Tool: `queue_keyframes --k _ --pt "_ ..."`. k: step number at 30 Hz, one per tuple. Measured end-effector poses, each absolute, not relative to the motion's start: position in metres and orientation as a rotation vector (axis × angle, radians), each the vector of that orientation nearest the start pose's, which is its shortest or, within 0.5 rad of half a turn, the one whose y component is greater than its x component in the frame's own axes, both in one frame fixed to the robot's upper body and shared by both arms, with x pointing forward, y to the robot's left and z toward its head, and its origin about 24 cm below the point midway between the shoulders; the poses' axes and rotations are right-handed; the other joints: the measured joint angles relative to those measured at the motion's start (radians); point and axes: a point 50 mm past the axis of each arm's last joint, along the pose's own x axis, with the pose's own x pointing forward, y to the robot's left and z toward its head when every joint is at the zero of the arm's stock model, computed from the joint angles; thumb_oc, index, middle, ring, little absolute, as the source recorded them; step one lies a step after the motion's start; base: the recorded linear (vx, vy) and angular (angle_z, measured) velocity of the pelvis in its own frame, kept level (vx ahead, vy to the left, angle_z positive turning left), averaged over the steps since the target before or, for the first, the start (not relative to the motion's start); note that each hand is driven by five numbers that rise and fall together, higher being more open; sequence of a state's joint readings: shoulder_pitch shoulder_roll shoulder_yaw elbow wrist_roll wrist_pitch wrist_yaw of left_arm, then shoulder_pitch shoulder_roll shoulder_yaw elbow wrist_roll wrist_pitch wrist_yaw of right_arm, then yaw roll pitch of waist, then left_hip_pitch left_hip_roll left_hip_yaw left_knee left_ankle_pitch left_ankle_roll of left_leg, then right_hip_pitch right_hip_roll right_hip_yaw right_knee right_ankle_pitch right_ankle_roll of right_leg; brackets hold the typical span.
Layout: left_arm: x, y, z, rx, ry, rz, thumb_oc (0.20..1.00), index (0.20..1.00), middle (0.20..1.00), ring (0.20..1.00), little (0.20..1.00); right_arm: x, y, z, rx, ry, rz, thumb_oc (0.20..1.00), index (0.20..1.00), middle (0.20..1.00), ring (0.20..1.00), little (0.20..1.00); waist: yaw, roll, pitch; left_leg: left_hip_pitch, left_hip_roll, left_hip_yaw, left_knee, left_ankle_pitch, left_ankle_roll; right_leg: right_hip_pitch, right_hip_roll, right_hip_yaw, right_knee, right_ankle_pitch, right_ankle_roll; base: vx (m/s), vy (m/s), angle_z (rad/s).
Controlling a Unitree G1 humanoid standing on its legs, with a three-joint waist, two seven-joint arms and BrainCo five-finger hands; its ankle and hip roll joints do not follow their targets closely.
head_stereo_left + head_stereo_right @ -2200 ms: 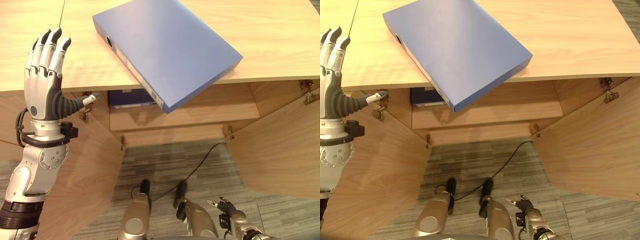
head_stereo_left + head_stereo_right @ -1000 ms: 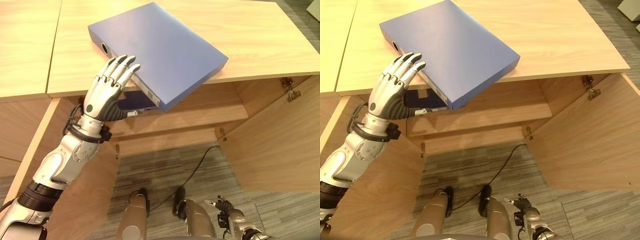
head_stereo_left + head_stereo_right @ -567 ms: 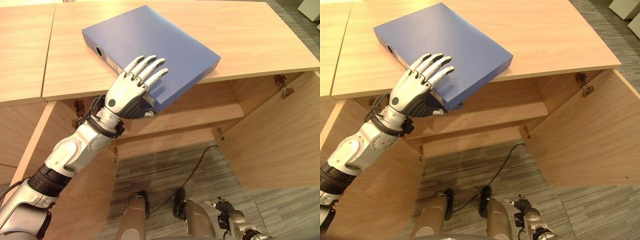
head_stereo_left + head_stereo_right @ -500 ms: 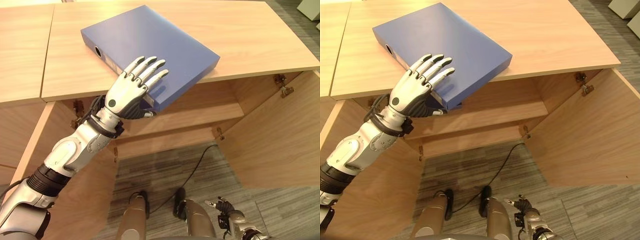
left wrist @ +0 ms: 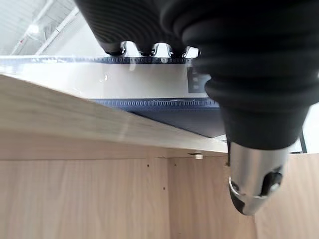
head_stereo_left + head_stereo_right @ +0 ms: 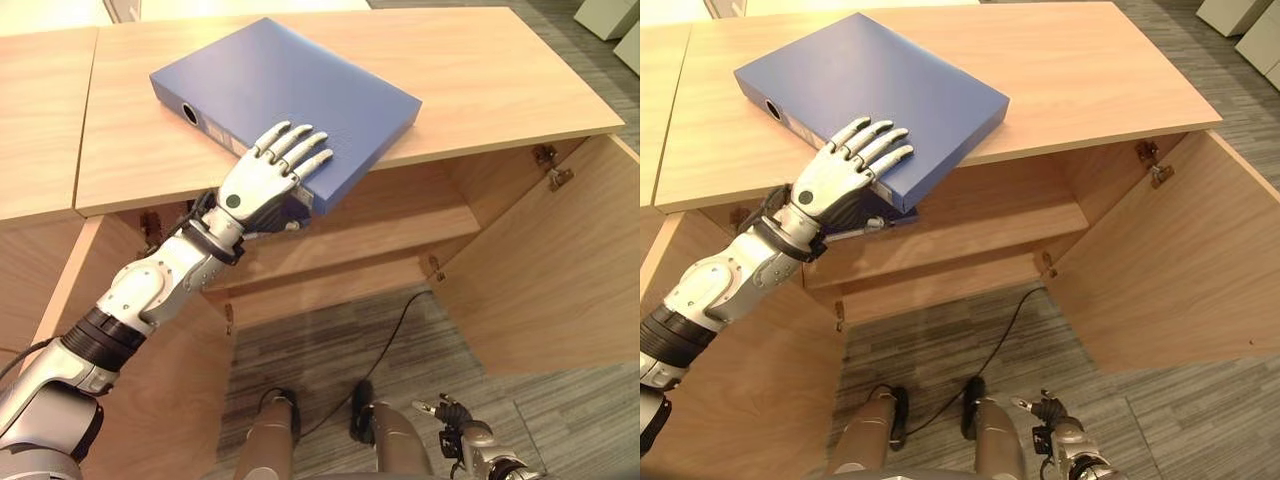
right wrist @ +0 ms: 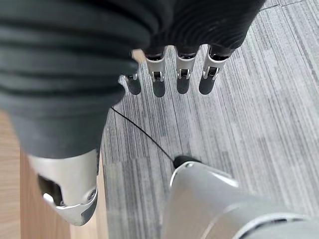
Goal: Put the empty folder in the office cabinet
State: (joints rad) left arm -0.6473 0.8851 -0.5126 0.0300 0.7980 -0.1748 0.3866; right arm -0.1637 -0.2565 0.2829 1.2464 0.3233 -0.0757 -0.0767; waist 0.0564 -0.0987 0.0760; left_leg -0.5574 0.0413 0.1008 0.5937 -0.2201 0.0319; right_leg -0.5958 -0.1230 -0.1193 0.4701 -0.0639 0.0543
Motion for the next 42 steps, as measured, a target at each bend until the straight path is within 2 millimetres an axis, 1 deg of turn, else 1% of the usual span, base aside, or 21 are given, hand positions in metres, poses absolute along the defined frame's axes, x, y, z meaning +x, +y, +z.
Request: queue_keyframes --k 4,6,8,10,11,13,14,17,20,21,26,27,28,29,30,31,33,34,37,40,42 --pt "0.312 0.164 0.212 1.636 -0.999 -0.018 1.0 1.0 1.0 1.0 1.0 0.157 -0.228 -0.142 -0.177 1.012 -0.151 1.0 1.0 1.0 1.0 1.0 -0.001 0.001 0.0 -0.02 0.003 0.0 0.013 -0.004 0.005 -0.017 0.002 0.0 0.004 0.0 0.001 0.0 0.0 0.0" --pt "0.314 0.171 0.215 1.658 -0.991 0.013 1.0 1.0 1.0 1.0 1.0 0.157 -0.229 -0.142 -0.177 1.01 -0.151 1.0 1.0 1.0 1.0 1.0 -0.004 0.002 -0.002 -0.031 0.004 0.0 0.023 -0.005 0.007 -0.028 0.002 0.001 0.011 0.0 0.001 0.0 0.0 0.0" --pt "0.317 0.178 0.215 1.671 -0.961 0.055 1.0 1.0 1.0 1.0 1.0 0.156 -0.229 -0.142 -0.177 1.014 -0.152 1.0 1.0 1.0 1.0 1.0 -0.005 0.004 -0.007 -0.032 0.004 0.0 0.023 -0.005 0.007 -0.028 0.002 0.002 0.011 0.0 0.001 0.0 0.0 0.0" --pt "0.318 0.179 0.214 1.691 -0.957 0.072 1.0 1.0 1.0 1.0 1.0 0.154 -0.229 -0.143 -0.177 1.019 -0.152 1.0 1.0 1.0 1.0 1.0 -0.006 0.005 -0.02 -0.038 0.004 0.0 0.023 -0.009 0.001 -0.034 0.002 0.002 0.011 0.0 0.001 0.0 0.0 0.0" --pt "0.319 0.181 0.213 1.699 -0.952 0.077 0.922 0.922 0.922 0.922 0.922 0.154 -0.229 -0.143 -0.177 1.019 -0.152 1.0 1.0 1.0 1.0 1.0 -0.007 0.006 -0.024 -0.038 0.004 0.0 0.023 -0.009 0.001 -0.034 0.002 0.002 0.011 0.0 0.001 0.0 0.0 0.0" --pt "0.32 0.184 0.213 1.703 -0.938 0.094 0.592 0.592 0.592 0.592 0.592 0.155 -0.229 -0.142 -0.177 1.017 -0.152 1.0 1.0 1.0 1.0 1.0 -0.011 0.006 -0.026 -0.04 0.004 0.0 0.023 -0.008 0.002 -0.037 0.002 0.002 0.011 0.0 0.001 0.0 0.0 0.0" --pt "0.321 0.184 0.212 1.694 -0.938 0.104 0.2 0.2 0.2 0.2 0.2 0.155 -0.229 -0.142 -0.177 1.015 -0.152 1.0 1.0 1.0 1.0 1.0 -0.014 0.006 -0.03 -0.045 0.004 0.0 0.025 -0.006 0.006 -0.04 0.002 0.002 0.011 0.0 0.001 -0.03 0.008 0.0" --pt "0.325 0.178 0.203 1.624 -0.946 0.139 0.2 0.2 0.2 0.2 0.2 0.156 -0.229 -0.142 -0.18 1.014 -0.152 1.0 1.0 1.0 1.0 1.0 -0.012 0.007 -0.041 -0.054 0.004 0.001 0.032 -0.006 0.007 -0.048 0.002 0.003 0.016 0.0 0.001 0.0 0.0 0.0" --pt "0.328 0.179 0.199 1.626 -0.932 0.158 0.2 0.2 0.2 0.2 0.2 0.158 -0.229 -0.141 -0.182 1.007 -0.149 1.0 1.0 1.0 1.0 1.0 -0.017 0.0 -0.048 -0.058 0.004 0.003 0.041 -0.01 0.01 -0.055 0.001 0.008 0.025 0.0 0.002 -0.01 0.005 -0.03" --pt "0.329 0.179 0.198 1.629 -0.925 0.162 0.2 0.2 0.2 0.2 0.2 0.158 -0.228 -0.141 -0.182 1.007 -0.147 1.0 1.0 1.0 1.0 1.0 -0.02 -0.003 -0.051 -0.06 0.004 0.005 0.045 -0.014 0.004 -0.058 0.001 0.01 0.03 0.0 0.001 0.0 0.006 -0.04" --pt "0.332 0.181 0.196 1.638 -0.901 0.19 0.2 0.2 0.2 0.2 0.2 0.157 -0.229 -0.142 -0.183 1.011 -0.149 1.0 1.0 1.0 1.0 1.0 -0.027 -0.006 -0.054 -0.067 0.005 0.006 0.059 -0.016 0.006 -0.066 0.003 0.017 0.042 0.0 0.002 0.03 0.008 -0.01" --pt "0.336 0.181 0.191 1.62 -0.882 0.203 0.2 0.2 0.2 0.2 0.2 0.153 -0.228 -0.143 -0.2 1.026 -0.135 1.0 1.0 1.0 1.0 1.0 -0.024 -0.002 -0.059 -0.068 0.01 0.005 0.066 -0.026 0.006 -0.072 0.009 0.029 0.082 -0.023 0.003 0.06 0.031 0.11" --pt "0.337 0.181 0.189 1.619 -0.872 0.202 0.2 0.2 0.2 0.2 0.2 0.153 -0.228 -0.144 -0.202 1.028 -0.132 1.0 1.0 1.0 1.0 1.0 -0.032 -0.002 -0.065 -0.072 0.01 0.005 0.082 -0.029 0.005 -0.086 0.01 0.062 0.173 -0.07 -0.017 -0.04 0.033 0.14" --pt "0.338 0.181 0.184 1.615 -0.855 0.195 0.2 0.2 0.2 0.2 0.2 0.148 -0.229 -0.145 -0.202 1.036 -0.135 1.0 1.0 1.0 1.0 1.0 -0.036 -0.009 -0.106 -0.115 0.009 -0.003 0.12 -0.043 -0.008 -0.104 0.017 0.098 0.18 -0.106 0.007 -0.05 0.036 0.06" --pt "0.339 0.178 0.186 1.585 -0.866 0.228 0.2 0.2 0.2 0.2 0.2 0.15 -0.232 -0.143 -0.21 1.024 -0.141 1.0 1.0 1.0 1.0 1.0 -0.018 -0.003 -0.11 -0.138 0.015 -0.015 0.138 -0.044 -0.008 -0.122 0.032 0.102 0.189 -0.104 0.004 -0.02 0.012 -0.06" --pt "0.34 0.178 0.187 1.574 -0.861 0.242 0.2 0.2 0.2 0.2 0.2 0.152 -0.234 -0.142 -0.215 1.023 -0.143 1.0 1.0 1.0 1.0 1.0 -0.016 -0.003 -0.111 -0.152 0.016 -0.014 0.152 -0.044 -0.004 -0.143 0.031 0.103 0.208 -0.109 -0.002 -0.01 -0.004 -0.1" --pt "0.341 0.176 0.189 1.557 -0.855 0.27 0.2 0.2 0.2 0.2 0.2 0.153 -0.234 -0.142 -0.227 1.021 -0.14 1.0 1.0 1.0 1.0 1.0 -0.02 -0.003 -0.111 -0.167 0.02 -0.012 0.152 -0.048 -0.011 -0.159 0.031 0.103 0.207 -0.108 -0.001 -0.02 -0.034 -0.06" --pt "0.341 0.175 0.189 1.548 -0.851 0.277 0.2 0.2 0.2 0.2 0.2 0.147 -0.234 -0.144 -0.241 1.036 -0.133 1.0 1.0 1.0 1.0 1.0 -0.02 -0.006 -0.113 -0.164 0.02 -0.011 0.144 -0.047 -0.01 -0.154 0.03 0.103 0.198 -0.107 0.0 0.06 -0.046 -0.03" --pt "0.339 0.174 0.184 1.535 -0.842 0.268 0.2 0.2 0.2 0.2 0.2 0.138 -0.234 -0.148 -0.244 1.064 -0.131 1.0 1.0 1.0 1.0 1.0 -0.019 -0.017 -0.118 -0.125 0.019 -0.001 0.061 0.008 -0.003 -0.115 0.027 0.097 0.123 -0.072 -0.001 -0.01 -0.042 0.02" --pt "0.336 0.176 0.176 1.535 -0.814 0.253 0.2 0.2 0.2 0.2 0.2 0.136 -0.234 -0.148 -0.241 1.071 -0.134 1.0 1.0 1.0 1.0 1.0 -0.019 -0.022 -0.117 -0.068 0.014 0.0 -0.025 0.035 -0.015 -0.061 0.016 0.071 0.048 -0.052 0.001 0.06 -0.037 0.01" --pt "0.334 0.178 0.17 1.538 -0.795 0.241 0.2 0.2 0.2 0.2 0.2 0.136 -0.233 -0.149 -0.239 1.07 -0.133 1.0 1.0 1.0 1.0 1.0 -0.018 -0.031 -0.112 -0.02 0.008 0.001 -0.08 0.052 -0.021 -0.021 0.014 0.07 0.011 -0.044 -0.002 0.05 -0.037 0.02"
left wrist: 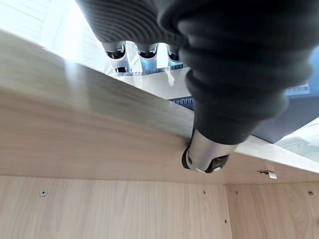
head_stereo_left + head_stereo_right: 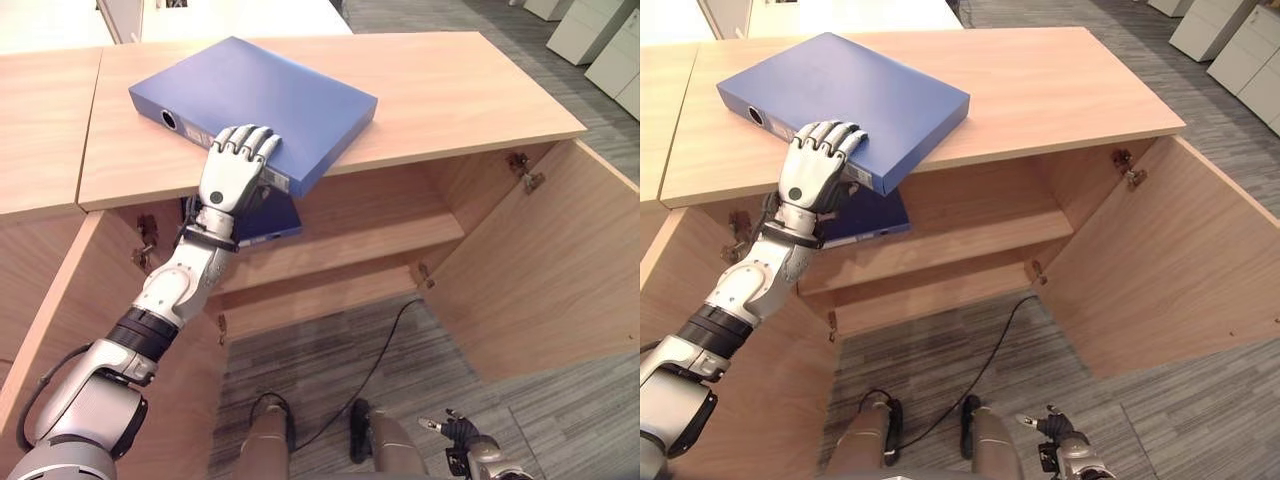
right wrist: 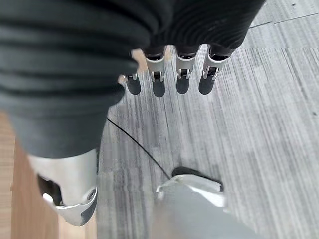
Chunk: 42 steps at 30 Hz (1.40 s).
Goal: Put the empty folder in the office cabinet
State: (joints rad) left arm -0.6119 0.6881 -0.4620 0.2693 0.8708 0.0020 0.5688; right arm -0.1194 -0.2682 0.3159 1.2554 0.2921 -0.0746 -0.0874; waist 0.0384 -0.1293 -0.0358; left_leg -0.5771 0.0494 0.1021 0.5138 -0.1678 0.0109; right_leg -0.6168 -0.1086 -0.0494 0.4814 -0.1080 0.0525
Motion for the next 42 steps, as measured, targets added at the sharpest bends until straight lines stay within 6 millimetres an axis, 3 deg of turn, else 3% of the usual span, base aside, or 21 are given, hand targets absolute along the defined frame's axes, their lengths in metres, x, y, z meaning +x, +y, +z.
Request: queue_keyframes --k 5,12,19,25,33,34,35,36,38,39,42 --pt "0.325 0.168 0.163 1.498 -0.829 0.186 0.2 0.2 0.2 0.2 0.2 0.138 -0.231 -0.148 -0.233 1.065 -0.134 1.0 1.0 1.0 1.0 1.0 0.024 -0.022 0.034 0.102 -0.015 -0.007 -0.116 0.043 -0.006 0.081 -0.003 -0.007 -0.057 0.017 -0.009 0.04 -0.041 0.12" --pt "0.313 0.158 0.173 1.424 -0.886 0.119 0.2 0.2 0.2 0.2 0.2 0.147 -0.23 -0.145 -0.226 1.036 -0.147 1.0 1.0 1.0 1.0 1.0 0.052 -0.004 0.14 0.235 -0.024 -0.034 -0.244 0.099 -0.02 0.215 -0.003 -0.047 -0.159 0.042 -0.014 0.03 -0.042 0.13" --pt "0.303 0.156 0.171 1.396 -0.882 0.054 0.2 0.2 0.2 0.2 0.2 0.136 -0.232 -0.149 -0.209 1.066 -0.171 1.0 1.0 1.0 1.0 1.0 0.053 0.005 0.161 0.341 -0.028 -0.046 -0.394 0.15 -0.024 0.319 0.004 -0.073 -0.286 0.076 0.003 0.07 -0.014 0.06" --pt "0.291 0.154 0.168 1.36 -0.863 -0.001 0.2 0.2 0.2 0.2 0.2 0.13 -0.23 -0.151 -0.204 1.083 -0.175 1.0 1.0 1.0 1.0 1.0 0.051 0.012 0.16 0.419 -0.028 -0.053 -0.499 0.193 -0.028 0.427 0.018 -0.091 -0.442 0.145 0.001 0.08 0.002 0.03" --pt "0.282 0.149 0.156 1.292 -0.781 -0.131 0.2 0.2 0.2 0.2 0.2 0.125 -0.226 -0.154 -0.195 1.096 -0.174 1.0 1.0 1.0 1.0 1.0 0.054 0.025 0.118 0.475 -0.038 -0.06 -0.551 0.201 -0.035 0.521 0.017 -0.111 -0.559 0.181 0.012 0.06 0.01 0.06" --pt "0.282 0.15 0.153 1.28 -0.757 -0.15 0.451 0.451 0.451 0.451 0.451 0.124 -0.223 -0.155 -0.191 1.099 -0.17 1.0 1.0 1.0 1.0 1.0 0.053 0.026 0.111 0.485 -0.039 -0.06 -0.554 0.201 -0.035 0.533 0.017 -0.113 -0.565 0.181 0.013 0.04 0.012 0.02" --pt "0.281 0.15 0.152 1.271 -0.746 -0.157 0.492 0.492 0.492 0.492 0.492 0.124 -0.223 -0.155 -0.19 1.1 -0.169 1.0 1.0 1.0 1.0 1.0 0.053 0.026 0.104 0.486 -0.039 -0.06 -0.558 0.201 -0.035 0.534 0.017 -0.113 -0.568 0.181 0.013 0.04 0.017 0.01" --pt "0.281 0.15 0.151 1.264 -0.73 -0.17 0.385 0.385 0.385 0.385 0.385 0.122 -0.222 -0.155 -0.188 1.104 -0.169 1.0 1.0 1.0 1.0 1.0 0.052 0.026 0.094 0.487 -0.039 -0.06 -0.559 0.201 -0.035 0.534 0.017 -0.114 -0.568 0.181 0.013 0.0 0.0 0.0" --pt "0.282 0.15 0.15 1.243 -0.704 -0.194 0.319 0.319 0.319 0.319 0.319 0.119 -0.222 -0.156 -0.188 1.111 -0.17 1.0 1.0 1.0 1.0 1.0 0.05 0.025 0.092 0.496 -0.04 -0.06 -0.563 0.201 -0.035 0.542 0.016 -0.113 -0.568 0.181 0.013 0.0 0.0 0.0" --pt "0.281 0.15 0.15 1.216 -0.694 -0.203 0.2 0.2 0.2 0.2 0.2 0.116 -0.223 -0.157 -0.187 1.121 -0.172 1.0 1.0 1.0 1.0 1.0 0.049 0.024 0.09 0.499 -0.04 -0.06 -0.564 0.201 -0.035 0.543 0.016 -0.113 -0.568 0.181 0.013 0.0 0.0 0.0" --pt "0.259 0.12 0.176 0.767 -0.793 -0.311 0.2 0.2 0.2 0.2 0.2 0.095 -0.224 -0.163 -0.182 1.183 -0.18 1.0 1.0 1.0 1.0 1.0 0.048 0.018 0.042 0.516 -0.042 -0.058 -0.579 0.201 -0.035 0.551 0.017 -0.105 -0.569 0.18 0.015 0.0 -0.002 -0.06"
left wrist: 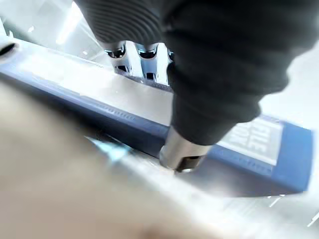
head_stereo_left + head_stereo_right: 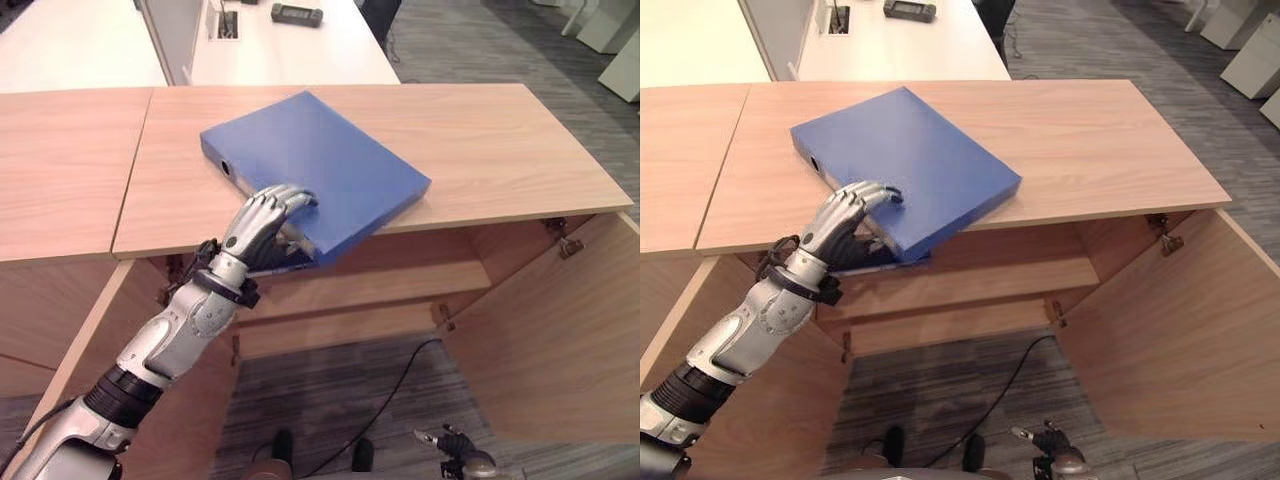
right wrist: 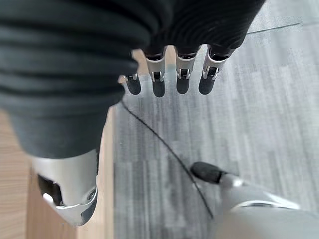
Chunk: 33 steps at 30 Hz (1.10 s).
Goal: Put the empty folder in the office cabinet
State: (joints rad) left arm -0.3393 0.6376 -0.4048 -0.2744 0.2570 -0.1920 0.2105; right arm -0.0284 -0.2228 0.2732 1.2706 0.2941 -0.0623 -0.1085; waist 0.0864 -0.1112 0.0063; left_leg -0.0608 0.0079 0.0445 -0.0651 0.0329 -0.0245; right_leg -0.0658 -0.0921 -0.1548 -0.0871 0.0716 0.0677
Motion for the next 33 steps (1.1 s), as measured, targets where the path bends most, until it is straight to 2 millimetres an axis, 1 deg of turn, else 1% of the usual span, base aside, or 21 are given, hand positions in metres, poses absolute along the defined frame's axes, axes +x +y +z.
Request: queue_keyframes --k 1,4,5,6,8,9,10,11,12,13,14,21,24,33 --pt "0.255 0.113 0.176 0.721 -0.801 -0.354 0.2 0.2 0.2 0.2 0.2 0.094 -0.224 -0.163 -0.182 1.184 -0.181 1.0 1.0 1.0 1.0 1.0 -0.007 0.0 -0.009 0.0 0.0 0.001 0.0 0.0 0.0 -0.001 0.0 0.002 0.0 0.001 0.001 0.0 -0.002 -0.09" --pt "0.246 0.098 0.172 0.673 -0.811 -0.466 0.2 0.2 0.2 0.2 0.2 0.095 -0.224 -0.162 -0.182 1.18 -0.18 1.0 1.0 1.0 1.0 1.0 -0.027 0.001 -0.015 -0.001 0.001 0.004 -0.001 0.002 0.001 -0.004 0.001 0.005 0.0 -0.002 0.006 0.0 -0.002 -0.05" --pt "0.245 0.097 0.172 0.67 -0.813 -0.473 0.2 0.2 0.2 0.2 0.2 0.096 -0.224 -0.162 -0.182 1.179 -0.18 1.0 1.0 1.0 1.0 1.0 -0.028 0.002 -0.015 -0.001 0.001 0.004 -0.001 0.002 0.001 -0.005 0.001 0.005 0.0 -0.002 0.007 0.0 0.005 -0.05" --pt "0.241 0.091 0.173 0.623 -0.82 -0.508 0.2 0.2 0.2 0.2 0.2 0.094 -0.224 -0.163 -0.182 1.184 -0.18 1.0 1.0 1.0 1.0 1.0 -0.036 0.005 -0.014 -0.002 0.002 0.004 -0.002 0.002 0.001 -0.007 0.002 0.006 0.0 -0.001 0.008 0.0 0.0 0.0" --pt "0.239 0.09 0.176 0.585 -0.823 -0.519 0.213 0.213 0.213 0.213 0.213 0.092 -0.224 -0.163 -0.182 1.188 -0.181 1.0 1.0 1.0 1.0 1.0 -0.038 0.008 -0.012 -0.004 0.003 0.005 -0.003 0.003 0.001 -0.01 0.003 0.007 0.0 0.0 0.008 0.0 0.0 0.0" --pt "0.238 0.089 0.178 0.576 -0.827 -0.529 0.241 0.241 0.241 0.241 0.241 0.091 -0.223 -0.163 -0.183 1.188 -0.176 1.0 1.0 1.0 1.0 1.0 -0.042 0.009 -0.012 -0.005 0.003 0.005 -0.003 0.003 0.001 -0.011 0.003 0.008 -0.001 0.0 0.008 0.0 0.0 0.0" --pt "0.237 0.088 0.179 0.569 -0.831 -0.536 0.341 0.341 0.341 0.341 0.341 0.09 -0.223 -0.164 -0.182 1.191 -0.173 1.0 1.0 1.0 1.0 1.0 -0.042 0.01 -0.011 -0.006 0.003 0.004 -0.003 0.003 0.001 -0.013 0.004 0.008 -0.001 0.0 0.008 0.0 0.0 0.0" --pt "0.237 0.088 0.179 0.568 -0.831 -0.539 0.398 0.398 0.398 0.398 0.398 0.089 -0.223 -0.164 -0.18 1.193 -0.172 1.0 1.0 1.0 1.0 1.0 -0.042 0.012 -0.012 -0.008 0.003 0.004 -0.003 0.003 0.001 -0.015 0.003 0.007 0.0 0.0 0.008 0.0 0.0 0.0" --pt "0.237 0.086 0.179 0.569 -0.834 -0.553 0.376 0.376 0.376 0.376 0.376 0.09 -0.223 -0.164 -0.177 1.193 -0.167 1.0 1.0 1.0 1.0 1.0 -0.042 0.013 -0.012 -0.015 0.003 0.004 -0.002 0.009 0.003 -0.021 0.003 0.007 0.0 0.0 0.008 0.01 0.004 0.05" --pt "0.237 0.084 0.181 0.573 -0.843 -0.565 0.253 0.253 0.253 0.253 0.253 0.09 -0.223 -0.164 -0.177 1.192 -0.166 1.0 1.0 1.0 1.0 1.0 -0.042 0.014 -0.012 -0.022 0.003 0.002 -0.002 0.011 0.004 -0.025 0.003 0.004 0.0 0.001 0.007 0.01 0.006 0.03" --pt "0.236 0.084 0.181 0.571 -0.846 -0.567 0.2 0.2 0.2 0.2 0.2 0.09 -0.223 -0.164 -0.175 1.191 -0.163 1.0 1.0 1.0 1.0 1.0 -0.042 0.014 -0.012 -0.023 0.003 0.004 -0.002 0.011 0.004 -0.028 0.004 0.005 0.0 0.004 0.003 0.0 0.0 0.0" --pt "0.235 0.084 0.184 0.546 -0.848 -0.574 0.2 0.2 0.2 0.2 0.2 0.093 -0.223 -0.163 -0.172 1.185 -0.157 1.0 1.0 1.0 1.0 1.0 -0.041 0.028 -0.006 -0.021 0.003 0.001 -0.003 0.011 0.004 -0.025 0.004 0.003 0.0 0.004 0.003 0.0 0.0 0.0" --pt "0.235 0.084 0.184 0.537 -0.847 -0.573 0.2 0.2 0.2 0.2 0.2 0.095 -0.222 -0.163 -0.172 1.181 -0.156 1.0 1.0 1.0 1.0 1.0 -0.041 0.039 0.002 -0.019 0.004 0.002 -0.003 0.011 0.004 -0.023 0.004 0.003 0.0 0.004 0.003 0.0 0.0 0.0" --pt "0.233 0.081 0.189 0.449 -0.845 -0.584 0.2 0.2 0.2 0.2 0.2 0.095 -0.223 -0.163 -0.169 1.18 -0.159 1.0 1.0 1.0 1.0 1.0 -0.042 0.044 0.006 -0.005 0.005 0.006 -0.006 0.011 0.004 -0.013 0.006 0.006 -0.005 0.003 0.003 0.0 0.0 0.0"
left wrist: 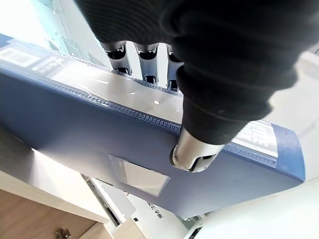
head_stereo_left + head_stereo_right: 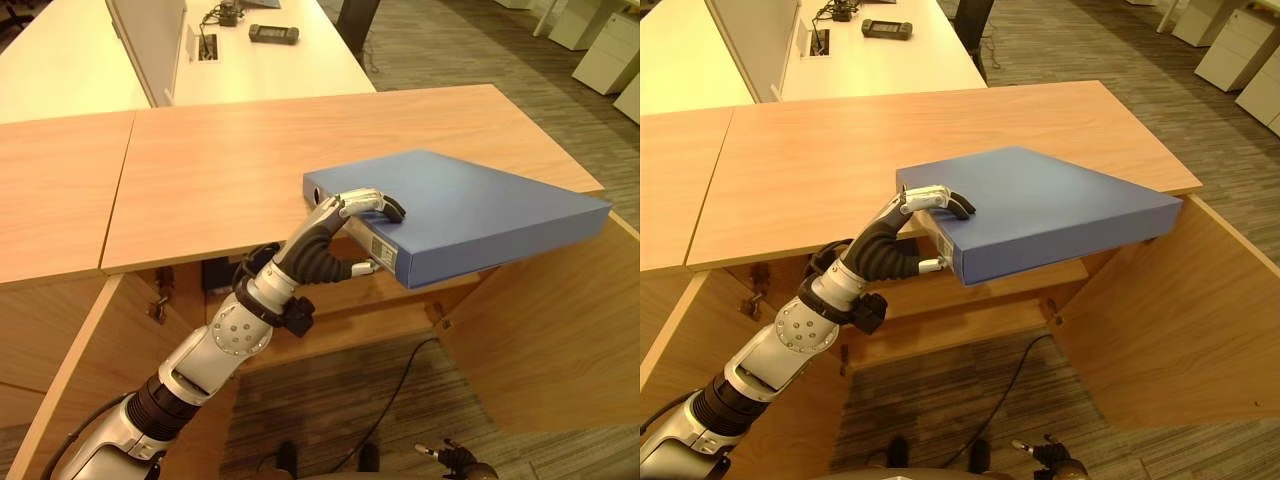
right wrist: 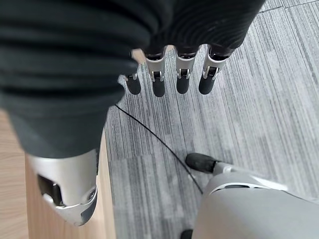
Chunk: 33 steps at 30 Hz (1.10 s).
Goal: Put the empty folder in the office cabinet
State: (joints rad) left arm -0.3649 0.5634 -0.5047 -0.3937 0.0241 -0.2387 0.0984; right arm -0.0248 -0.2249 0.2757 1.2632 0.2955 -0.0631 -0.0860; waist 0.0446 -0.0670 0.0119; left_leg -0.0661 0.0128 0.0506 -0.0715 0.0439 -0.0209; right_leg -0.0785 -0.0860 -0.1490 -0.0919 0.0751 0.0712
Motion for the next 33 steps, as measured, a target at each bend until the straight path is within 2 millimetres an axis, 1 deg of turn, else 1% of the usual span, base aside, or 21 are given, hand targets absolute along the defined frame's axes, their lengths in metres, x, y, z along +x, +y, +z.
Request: queue_keyframes --k 2,3,4,8,11,13,18,23,25,27,29,33 --pt "0.233 0.081 0.189 0.446 -0.843 -0.584 0.2 0.2 0.2 0.2 0.2 0.095 -0.223 -0.163 -0.169 1.18 -0.159 1.0 1.0 1.0 1.0 1.0 -0.002 0.002 0.001 0.006 0.0 0.0 -0.003 0.0 0.0 0.006 0.0 0.0 -0.001 -0.001 0.001 0.0 0.0 0.0" --pt "0.233 0.081 0.19 0.418 -0.837 -0.589 0.2 0.2 0.2 0.2 0.2 0.095 -0.223 -0.163 -0.168 1.18 -0.162 1.0 1.0 1.0 1.0 1.0 -0.003 0.005 0.003 0.009 0.0 0.0 -0.005 0.0 0.0 0.009 0.0 0.0 -0.001 -0.003 0.005 0.0 0.0 0.0" --pt "0.233 0.081 0.193 0.367 -0.834 -0.595 0.2 0.2 0.2 0.2 0.2 0.095 -0.223 -0.163 -0.168 1.18 -0.161 1.0 1.0 1.0 1.0 1.0 -0.002 0.008 0.005 0.011 0.0 0.0 -0.005 0.0 0.0 0.01 -0.001 -0.001 -0.001 -0.004 0.005 0.0 0.0 0.0" --pt "0.229 0.078 0.207 0.253 -0.834 -0.648 0.2 0.2 0.2 0.2 0.2 0.094 -0.224 -0.163 -0.162 1.182 -0.16 1.0 1.0 1.0 1.0 1.0 -0.005 0.019 0.003 0.019 0.0 0.001 -0.011 0.0 0.0 0.015 -0.001 -0.001 -0.001 -0.003 0.004 0.0 0.0 0.0" --pt "0.225 0.075 0.208 0.164 -0.801 -0.712 0.2 0.2 0.2 0.2 0.2 0.095 -0.224 -0.163 -0.161 1.184 -0.159 1.0 1.0 1.0 1.0 1.0 -0.011 0.037 -0.006 0.024 0.0 0.002 -0.013 0.0 0.0 0.018 -0.001 -0.001 -0.001 0.0 0.0 0.03 0.012 -0.01" --pt "0.227 0.076 0.209 0.117 -0.774 -0.737 0.2 0.2 0.2 0.2 0.2 0.094 -0.224 -0.163 -0.16 1.193 -0.158 1.0 1.0 1.0 1.0 1.0 -0.011 0.044 -0.006 0.044 0.0 0.002 -0.017 0.0 -0.001 0.037 0.0 -0.001 -0.001 -0.003 0.001 0.02 0.006 0.0" --pt "0.226 0.076 0.21 0.066 -0.755 -0.75 0.2 0.2 0.2 0.2 0.2 0.094 -0.223 -0.163 -0.155 1.194 -0.148 1.0 1.0 1.0 1.0 1.0 -0.009 0.057 -0.02 0.052 0.001 0.0 -0.017 0.0 -0.001 0.046 0.0 -0.002 -0.001 -0.008 0.008 0.0 0.0 0.0" --pt "0.229 0.075 0.204 0.046 -0.681 -0.777 0.2 0.2 0.2 0.2 0.2 0.089 -0.223 -0.164 -0.154 1.22 -0.148 1.0 1.0 1.0 1.0 1.0 -0.011 0.052 -0.033 0.05 0.001 0.0 -0.017 0.0 -0.001 0.044 0.0 -0.002 -0.001 -0.008 0.008 0.0 0.0 0.0" --pt "0.228 0.073 0.202 -0.037 -0.638 -0.817 0.2 0.2 0.2 0.2 0.2 0.084 -0.224 -0.166 -0.157 1.245 -0.148 1.0 1.0 1.0 1.0 1.0 -0.01 0.046 -0.049 0.05 0.001 0.0 -0.017 0.0 -0.001 0.044 0.0 -0.002 -0.001 -0.008 0.008 0.0 0.0 0.0" --pt "0.228 0.07 0.202 -0.102 -0.615 -0.833 0.2 0.2 0.2 0.2 0.2 0.083 -0.222 -0.167 -0.152 1.249 -0.142 1.0 1.0 1.0 1.0 1.0 -0.011 0.036 -0.067 0.049 0.001 -0.001 -0.017 0.0 -0.001 0.044 0.001 -0.002 -0.001 -0.008 0.008 0.0 0.0 0.0" --pt "0.227 0.067 0.201 -0.16 -0.588 -0.856 0.2 0.2 0.2 0.2 0.2 0.083 -0.22 -0.167 -0.15 1.25 -0.138 1.0 1.0 1.0 1.0 1.0 -0.012 0.036 -0.067 0.049 0.001 -0.001 -0.017 0.0 -0.001 0.044 0.0 -0.002 -0.001 -0.008 0.007 0.0 0.0 0.0" --pt "0.221 0.054 0.191 -0.275 -0.473 -0.955 0.2 0.2 0.2 0.2 0.2 0.083 -0.219 -0.167 -0.151 1.255 -0.127 1.0 1.0 1.0 1.0 1.0 -0.014 0.04 -0.07 0.051 0.001 -0.001 -0.017 0.0 -0.001 0.045 0.0 -0.002 -0.001 -0.008 0.007 0.0 0.0 0.0"
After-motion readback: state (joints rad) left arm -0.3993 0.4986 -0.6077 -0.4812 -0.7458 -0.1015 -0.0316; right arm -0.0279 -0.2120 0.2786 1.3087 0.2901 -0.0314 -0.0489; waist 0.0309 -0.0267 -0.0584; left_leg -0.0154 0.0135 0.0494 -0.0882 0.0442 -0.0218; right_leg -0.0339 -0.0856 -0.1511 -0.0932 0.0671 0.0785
